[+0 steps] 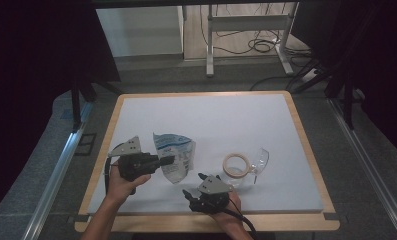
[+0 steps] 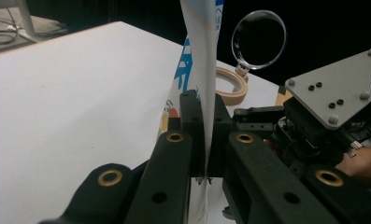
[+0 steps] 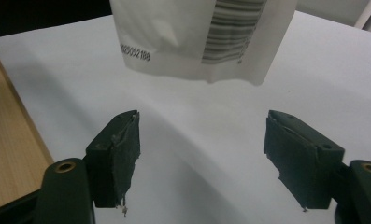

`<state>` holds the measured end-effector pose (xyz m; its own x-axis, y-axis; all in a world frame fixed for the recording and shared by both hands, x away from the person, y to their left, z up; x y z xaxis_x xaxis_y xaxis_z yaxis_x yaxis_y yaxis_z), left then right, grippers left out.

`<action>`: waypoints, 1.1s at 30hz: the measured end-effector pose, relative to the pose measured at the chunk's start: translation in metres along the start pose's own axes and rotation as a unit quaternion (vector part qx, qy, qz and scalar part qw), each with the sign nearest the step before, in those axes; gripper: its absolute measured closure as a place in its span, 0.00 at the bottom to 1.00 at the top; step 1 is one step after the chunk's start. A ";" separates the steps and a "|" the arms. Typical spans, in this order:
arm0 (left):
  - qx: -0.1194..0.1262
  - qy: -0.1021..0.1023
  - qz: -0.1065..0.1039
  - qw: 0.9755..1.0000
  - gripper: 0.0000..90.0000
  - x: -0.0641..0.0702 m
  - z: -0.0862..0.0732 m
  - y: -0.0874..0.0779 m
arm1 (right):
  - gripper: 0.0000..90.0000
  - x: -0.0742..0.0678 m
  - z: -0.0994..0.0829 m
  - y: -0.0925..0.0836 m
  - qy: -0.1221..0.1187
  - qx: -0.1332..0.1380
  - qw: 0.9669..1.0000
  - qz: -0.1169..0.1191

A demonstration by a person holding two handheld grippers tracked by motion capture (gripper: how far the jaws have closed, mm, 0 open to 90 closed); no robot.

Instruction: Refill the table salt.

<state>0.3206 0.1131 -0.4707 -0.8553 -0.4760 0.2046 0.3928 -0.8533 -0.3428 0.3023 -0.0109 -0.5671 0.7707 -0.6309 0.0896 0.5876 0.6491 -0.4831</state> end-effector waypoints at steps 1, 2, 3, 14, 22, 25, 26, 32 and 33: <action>-0.001 -0.003 -0.003 1.000 1.00 0.001 -0.001 0.002 | 0.30 0.001 0.000 0.000 -0.002 0.002 1.000 -0.001; -0.001 -0.004 -0.003 1.000 1.00 0.001 -0.002 0.003 | 0.30 0.001 0.000 0.000 -0.006 0.003 1.000 -0.004; -0.001 -0.004 -0.003 1.000 1.00 0.001 -0.002 0.003 | 0.30 0.002 0.001 0.001 -0.008 0.004 1.000 -0.005; -0.003 -0.020 -0.010 1.000 1.00 0.007 -0.006 0.012 | 0.26 0.006 -0.003 0.008 -0.019 -0.008 0.999 -0.028; 0.001 -0.028 -0.019 0.999 1.00 0.011 -0.005 0.014 | 0.23 0.011 -0.004 0.014 -0.023 -0.011 0.999 -0.047; -0.001 -0.033 -0.018 0.999 1.00 0.010 -0.005 0.016 | 0.23 0.011 -0.001 0.016 -0.040 -0.004 0.998 -0.052; -0.001 -0.033 -0.018 0.999 1.00 0.010 -0.005 0.016 | 0.23 0.011 -0.001 0.016 -0.040 -0.004 0.998 -0.052; -0.004 -0.035 -0.024 0.999 1.00 0.012 -0.003 0.023 | 0.24 0.002 0.001 0.012 -0.064 0.004 0.996 -0.055; -0.004 -0.033 -0.024 0.999 1.00 0.013 -0.002 0.024 | 0.24 0.002 0.001 0.012 -0.063 0.003 0.996 -0.055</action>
Point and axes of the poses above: each handheld gripper's, and its own axes: y roughly forward along the jaws, z roughly out of its top, x roughly to its right, the point moved 9 cm from there along y, roughly forward along the jaws, and after that the axes turned 1 degree about -x, right-handed, at the moved point
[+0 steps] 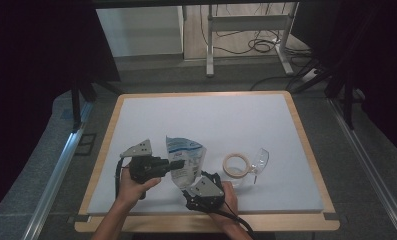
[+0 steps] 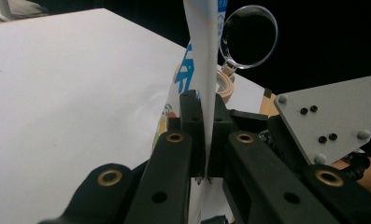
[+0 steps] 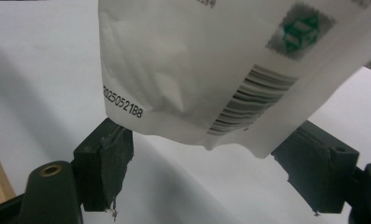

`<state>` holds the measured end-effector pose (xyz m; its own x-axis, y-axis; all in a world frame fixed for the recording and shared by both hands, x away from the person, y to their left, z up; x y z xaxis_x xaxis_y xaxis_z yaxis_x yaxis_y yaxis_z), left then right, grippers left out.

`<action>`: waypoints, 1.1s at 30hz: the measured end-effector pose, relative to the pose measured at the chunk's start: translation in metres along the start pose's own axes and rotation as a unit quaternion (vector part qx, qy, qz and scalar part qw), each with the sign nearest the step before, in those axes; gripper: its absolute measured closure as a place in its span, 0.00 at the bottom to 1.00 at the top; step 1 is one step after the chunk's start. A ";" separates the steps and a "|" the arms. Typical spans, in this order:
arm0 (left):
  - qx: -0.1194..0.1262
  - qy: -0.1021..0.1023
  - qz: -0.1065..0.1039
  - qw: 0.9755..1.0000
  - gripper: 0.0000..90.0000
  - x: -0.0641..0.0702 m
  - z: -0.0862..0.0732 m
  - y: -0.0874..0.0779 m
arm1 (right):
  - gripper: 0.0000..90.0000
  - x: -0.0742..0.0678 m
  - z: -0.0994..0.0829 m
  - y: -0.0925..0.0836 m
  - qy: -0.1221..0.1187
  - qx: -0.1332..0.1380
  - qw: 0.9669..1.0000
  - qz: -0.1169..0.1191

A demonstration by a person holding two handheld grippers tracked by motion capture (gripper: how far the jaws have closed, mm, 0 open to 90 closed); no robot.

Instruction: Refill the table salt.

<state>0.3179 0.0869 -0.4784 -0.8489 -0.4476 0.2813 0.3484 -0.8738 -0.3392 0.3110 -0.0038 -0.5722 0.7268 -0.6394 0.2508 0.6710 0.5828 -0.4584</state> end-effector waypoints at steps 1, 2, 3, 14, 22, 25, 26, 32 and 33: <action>0.000 0.000 0.000 1.000 1.00 0.000 0.000 0.000 | 0.24 0.000 0.000 0.000 0.000 0.000 1.000 0.000; 0.001 0.001 -0.001 1.000 1.00 0.001 0.002 0.001 | 0.25 0.001 0.000 -0.002 0.000 0.004 1.000 0.000; 0.001 0.001 -0.001 1.000 1.00 0.001 0.002 0.001 | 0.25 0.001 0.000 -0.002 0.000 0.004 1.000 0.000; -0.001 0.000 -0.012 1.000 0.99 0.005 0.010 0.013 | 0.32 0.001 -0.002 -0.011 0.007 0.027 1.000 0.006; -0.008 0.003 -0.016 1.000 0.99 0.005 0.013 0.022 | 0.32 -0.002 -0.005 -0.016 0.017 0.032 0.999 0.005; -0.008 0.004 -0.016 1.000 0.99 0.005 0.014 0.024 | 0.34 -0.002 -0.005 -0.017 0.016 0.036 0.999 0.000; -0.008 0.004 -0.016 1.000 0.99 0.005 0.014 0.024 | 0.34 -0.002 -0.005 -0.017 0.016 0.036 0.999 0.000; -0.006 0.002 -0.017 1.000 0.99 0.005 0.017 0.026 | 0.37 -0.002 -0.004 -0.019 0.025 0.038 0.999 0.004; -0.005 0.001 -0.017 1.000 0.99 0.006 0.017 0.026 | 0.38 -0.002 -0.004 -0.019 0.029 0.039 0.999 0.009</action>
Point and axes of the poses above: each handheld gripper's, and its own axes: y roughly forward along the jaws, z roughly out of its top, x roughly to its right, the point moved 9 cm from there along y, roughly forward along the jaws, and after that the axes turned 1 degree about -x, right-handed, at the moved point
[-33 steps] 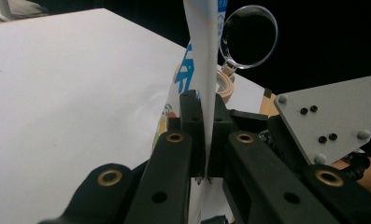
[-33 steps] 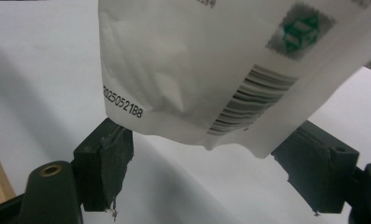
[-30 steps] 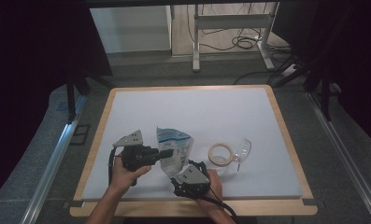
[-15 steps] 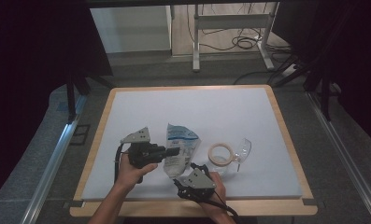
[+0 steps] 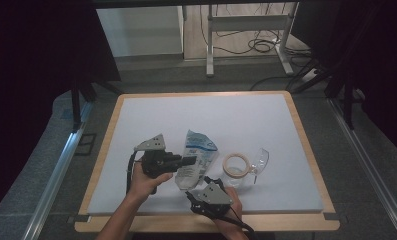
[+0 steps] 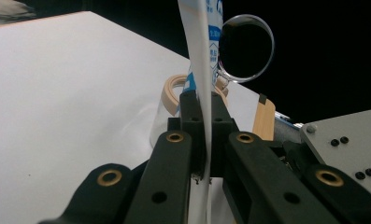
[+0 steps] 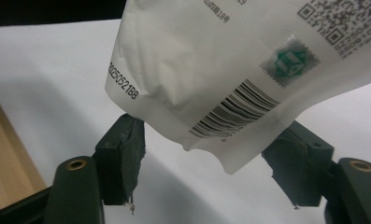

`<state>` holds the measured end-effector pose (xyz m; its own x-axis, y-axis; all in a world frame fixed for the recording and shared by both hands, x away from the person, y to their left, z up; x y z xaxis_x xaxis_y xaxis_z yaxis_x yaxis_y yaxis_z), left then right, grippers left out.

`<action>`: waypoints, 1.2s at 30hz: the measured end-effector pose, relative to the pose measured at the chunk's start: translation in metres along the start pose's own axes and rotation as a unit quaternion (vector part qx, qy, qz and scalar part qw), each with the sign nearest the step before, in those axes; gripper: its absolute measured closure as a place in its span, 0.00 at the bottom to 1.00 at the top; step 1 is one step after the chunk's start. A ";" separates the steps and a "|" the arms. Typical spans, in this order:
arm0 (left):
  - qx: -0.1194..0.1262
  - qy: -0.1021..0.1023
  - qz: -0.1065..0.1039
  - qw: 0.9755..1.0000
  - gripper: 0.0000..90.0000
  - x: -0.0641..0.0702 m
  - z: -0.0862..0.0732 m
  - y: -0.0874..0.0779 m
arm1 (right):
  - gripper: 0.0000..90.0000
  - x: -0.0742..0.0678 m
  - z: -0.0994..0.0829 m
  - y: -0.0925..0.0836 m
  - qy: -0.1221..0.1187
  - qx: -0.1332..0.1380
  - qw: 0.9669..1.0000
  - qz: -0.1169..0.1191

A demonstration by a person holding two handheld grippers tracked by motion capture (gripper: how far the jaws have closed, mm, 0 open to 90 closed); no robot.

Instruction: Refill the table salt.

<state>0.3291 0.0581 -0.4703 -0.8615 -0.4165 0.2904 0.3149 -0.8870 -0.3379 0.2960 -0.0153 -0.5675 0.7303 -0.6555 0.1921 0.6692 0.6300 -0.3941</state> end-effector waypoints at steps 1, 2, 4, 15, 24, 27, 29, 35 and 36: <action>0.000 0.000 -0.001 1.000 0.99 0.001 0.001 0.000 | 0.38 0.000 0.000 0.000 0.003 0.000 1.000 0.001; 0.000 0.002 0.000 1.000 0.99 0.002 0.001 0.001 | 0.38 -0.001 0.001 -0.001 0.007 0.002 1.000 0.002; -0.002 0.005 0.000 1.000 0.99 0.004 0.003 0.002 | 0.37 -0.002 0.002 -0.002 0.011 0.004 1.000 0.004; -0.005 0.015 0.021 1.000 1.00 0.006 0.008 0.011 | 0.34 -0.001 0.004 -0.002 0.034 0.007 0.999 -0.009; -0.001 0.011 0.026 1.000 1.00 0.005 0.007 0.011 | 0.31 -0.002 0.002 -0.003 0.012 0.000 0.999 -0.038; -0.002 0.012 0.026 1.000 1.00 0.006 0.007 0.013 | 0.31 -0.002 0.002 -0.002 0.014 -0.002 0.999 -0.036; 0.000 0.009 0.025 1.000 1.00 0.007 0.007 0.014 | 0.31 -0.001 0.002 -0.001 0.018 0.000 0.999 -0.035; -0.001 0.010 0.027 1.000 1.00 0.008 0.008 0.016 | 0.31 0.002 0.002 -0.001 0.036 -0.001 0.999 -0.029; -0.001 0.010 0.027 1.000 1.00 0.008 0.008 0.016 | 0.31 0.002 0.002 -0.001 0.036 -0.001 0.999 -0.029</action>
Point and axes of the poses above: each handheld gripper's, and its own axes: y roughly forward along the jaws, z roughly out of its top, x roughly to its right, the point moved 9 cm from there along y, roughly forward along the jaws, and after that the axes turned 1 degree about -x, right-handed, at the moved point
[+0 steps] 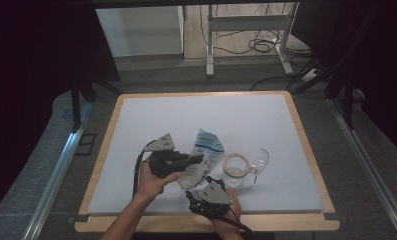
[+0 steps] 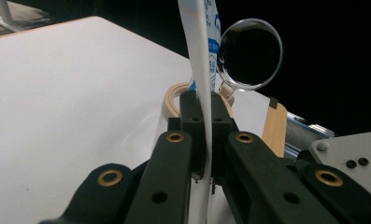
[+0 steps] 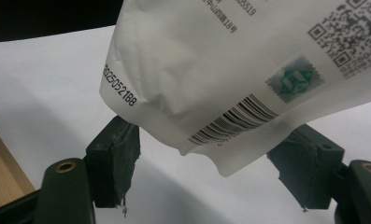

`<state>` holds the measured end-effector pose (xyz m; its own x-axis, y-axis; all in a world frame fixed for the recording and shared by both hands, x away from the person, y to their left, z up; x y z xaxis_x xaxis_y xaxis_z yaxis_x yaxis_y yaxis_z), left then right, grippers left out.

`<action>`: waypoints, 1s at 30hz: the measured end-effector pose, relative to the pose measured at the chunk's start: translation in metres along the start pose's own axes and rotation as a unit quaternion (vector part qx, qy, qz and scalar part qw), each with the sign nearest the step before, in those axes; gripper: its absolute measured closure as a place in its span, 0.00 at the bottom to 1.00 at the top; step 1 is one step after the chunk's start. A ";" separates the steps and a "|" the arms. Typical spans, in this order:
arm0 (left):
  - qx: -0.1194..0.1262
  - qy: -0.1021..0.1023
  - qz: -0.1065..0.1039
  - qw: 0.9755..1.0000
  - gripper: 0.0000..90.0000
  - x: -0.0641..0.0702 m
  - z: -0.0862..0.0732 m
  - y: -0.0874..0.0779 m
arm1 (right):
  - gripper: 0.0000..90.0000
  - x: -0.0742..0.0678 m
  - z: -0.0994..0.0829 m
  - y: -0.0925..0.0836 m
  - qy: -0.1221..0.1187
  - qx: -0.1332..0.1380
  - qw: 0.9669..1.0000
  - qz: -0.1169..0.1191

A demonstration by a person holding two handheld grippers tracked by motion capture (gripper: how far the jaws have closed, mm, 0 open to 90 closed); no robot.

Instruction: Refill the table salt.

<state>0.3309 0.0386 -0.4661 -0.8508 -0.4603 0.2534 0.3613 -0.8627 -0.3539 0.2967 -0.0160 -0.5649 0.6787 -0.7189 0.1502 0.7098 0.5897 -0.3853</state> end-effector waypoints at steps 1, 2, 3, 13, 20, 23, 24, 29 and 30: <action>0.000 0.000 0.002 1.000 1.00 0.000 0.000 0.000 | 0.31 0.000 0.000 0.000 0.002 0.002 1.000 0.002; 0.001 0.000 0.002 1.000 1.00 0.000 0.000 0.000 | 0.31 -0.001 0.000 0.000 0.006 0.004 1.000 0.004; 0.001 0.000 0.002 1.000 1.00 0.000 0.000 0.001 | 0.31 -0.001 0.000 0.000 0.006 0.004 1.000 0.004; 0.003 -0.003 0.002 1.000 1.00 0.000 0.002 0.002 | 0.36 -0.002 0.002 -0.001 0.033 0.018 0.999 0.034; -0.001 0.000 0.003 1.000 1.00 0.000 0.004 0.005 | 0.35 -0.003 0.003 -0.004 0.037 0.022 0.999 0.031; -0.002 0.002 0.004 1.000 1.00 0.001 0.005 0.008 | 0.35 -0.005 0.004 -0.005 0.039 0.024 0.999 0.027; -0.003 0.002 0.005 1.000 1.00 0.002 0.006 0.008 | 0.34 -0.005 0.005 -0.005 0.039 0.025 0.999 0.026; -0.009 0.004 0.007 1.000 1.00 0.002 0.007 0.013 | 0.33 -0.003 0.005 -0.005 0.043 0.024 0.999 0.020; -0.011 0.005 0.007 1.000 1.00 0.002 0.007 0.014 | 0.32 -0.003 0.004 -0.005 0.047 0.022 0.998 0.019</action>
<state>0.3366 0.0242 -0.4642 -0.8498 -0.4702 0.2383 0.3649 -0.8510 -0.3777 0.2919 -0.0150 -0.5597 0.6867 -0.7252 0.0491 0.6924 0.6321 -0.3479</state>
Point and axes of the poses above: each handheld gripper's, and its own axes: y roughly forward along the jaws, z roughly out of its top, x roughly to its right, the point moved 9 cm from there along y, roughly forward along the jaws, and after that the axes turned 1 degree about -x, right-handed, at the moved point
